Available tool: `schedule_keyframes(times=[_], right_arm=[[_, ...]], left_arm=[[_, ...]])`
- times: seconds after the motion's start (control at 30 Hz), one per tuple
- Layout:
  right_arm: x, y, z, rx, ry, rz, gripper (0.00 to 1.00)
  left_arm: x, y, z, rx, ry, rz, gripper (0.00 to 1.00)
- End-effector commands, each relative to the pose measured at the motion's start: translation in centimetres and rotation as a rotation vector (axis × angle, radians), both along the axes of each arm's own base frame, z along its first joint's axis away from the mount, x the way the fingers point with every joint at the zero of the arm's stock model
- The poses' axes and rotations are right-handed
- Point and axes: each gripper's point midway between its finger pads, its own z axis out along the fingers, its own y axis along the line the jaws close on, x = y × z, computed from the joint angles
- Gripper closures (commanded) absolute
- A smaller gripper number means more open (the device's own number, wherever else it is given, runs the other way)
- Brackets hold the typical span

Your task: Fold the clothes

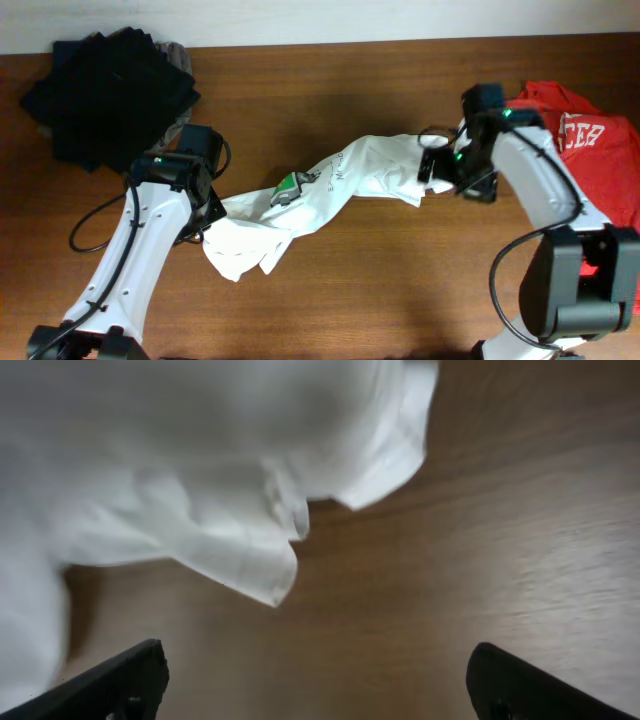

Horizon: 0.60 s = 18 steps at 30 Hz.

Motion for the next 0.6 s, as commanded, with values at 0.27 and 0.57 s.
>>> schedule_keyframes(times=[0.27,0.57], right_arm=[[0.2,3.4,-4.0,0.026,-0.086,0.103,0.3],[-1.0,3.6,-7.6,0.028,-0.06,0.079,0.37]], left_arm=[[0.0,0.0,0.4,-0.012,-0.021,0.014,1.0],[0.1,0.0,0.4,-0.012,-0.023,0.014,1.0]])
